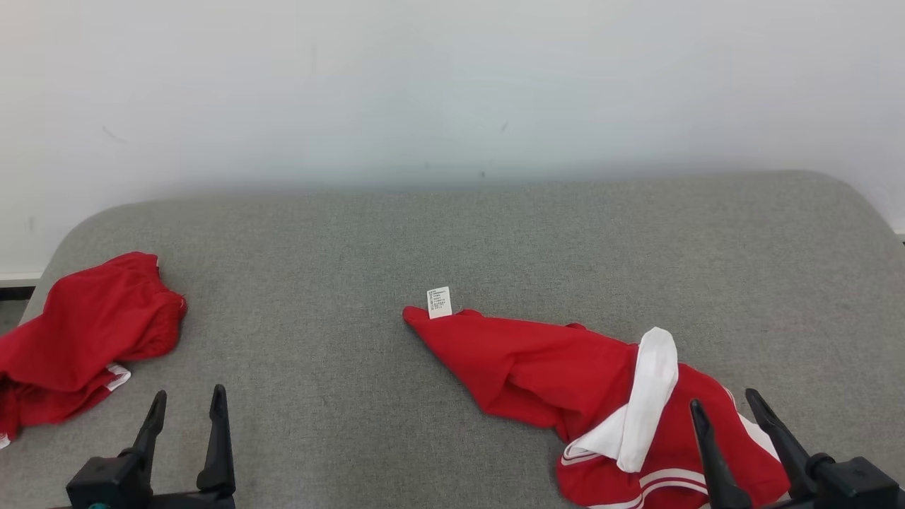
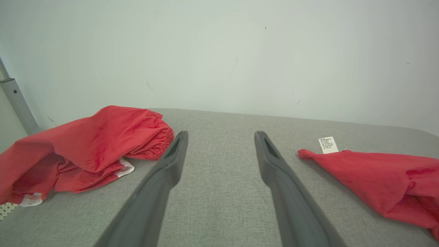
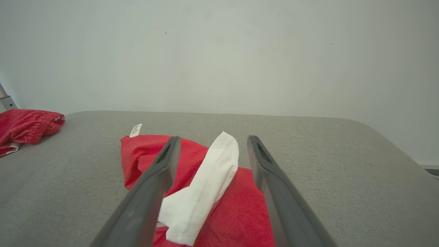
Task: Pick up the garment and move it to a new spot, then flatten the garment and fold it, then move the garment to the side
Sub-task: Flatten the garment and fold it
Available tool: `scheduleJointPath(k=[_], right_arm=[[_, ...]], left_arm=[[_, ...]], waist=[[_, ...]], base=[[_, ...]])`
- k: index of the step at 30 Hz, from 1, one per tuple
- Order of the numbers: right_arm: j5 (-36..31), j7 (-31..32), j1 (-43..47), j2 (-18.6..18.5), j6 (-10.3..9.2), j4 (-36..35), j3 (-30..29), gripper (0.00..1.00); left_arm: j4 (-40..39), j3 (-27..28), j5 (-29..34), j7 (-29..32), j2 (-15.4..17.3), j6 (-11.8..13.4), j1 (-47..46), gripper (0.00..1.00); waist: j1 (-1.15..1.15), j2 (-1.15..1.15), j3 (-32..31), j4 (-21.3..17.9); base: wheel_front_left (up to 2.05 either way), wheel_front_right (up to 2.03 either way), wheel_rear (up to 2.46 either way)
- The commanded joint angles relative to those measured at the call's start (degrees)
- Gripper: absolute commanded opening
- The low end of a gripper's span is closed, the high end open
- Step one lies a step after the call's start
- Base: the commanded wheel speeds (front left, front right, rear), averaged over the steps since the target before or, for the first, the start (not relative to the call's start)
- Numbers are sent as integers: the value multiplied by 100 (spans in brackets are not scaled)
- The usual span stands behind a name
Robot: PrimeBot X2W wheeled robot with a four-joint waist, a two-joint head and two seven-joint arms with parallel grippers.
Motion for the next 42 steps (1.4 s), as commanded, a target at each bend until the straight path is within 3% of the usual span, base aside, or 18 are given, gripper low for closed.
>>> scheduleJointPath(k=[1, 15, 20, 31, 37, 42], right_arm=[[-65, 25, 64, 3, -4, -42, -51, 100], [238, 87, 207, 9, -4, -146, -176, 100], [242, 81, 123, 8, -4, -144, -125, 100], [295, 48, -157, 5, -4, -39, 187, 100], [368, -99, -436, 4, -4, 143, 398, 100], [477, -254, -630, 6, -4, 320, 490, 100]], left_arm=[[-18, -3, 52, 17, 52, 11, 55, 100], [-22, -109, 13, 68, 86, -11, 17, 100], [12, -347, -181, 477, -9, -335, -316, 100], [962, -1019, -908, 2530, -470, -1281, -1779, 100], [1891, -881, -1344, 3065, -648, -1529, -2713, 100], [2843, -716, -1527, 3274, -592, -1641, -3468, 100]], waist=[[1, 0, -18, -2], [1, 0, 2, -32], [1, 0, 86, -39], [1, 0, 510, -560], [1, 0, 929, -997], [1, 0, 1259, -1302]], base=[[0, 0, 0], [0, 0, 0], [0, 0, 0], [0, 0, 0], [0, 0, 0], [0, 0, 0]])
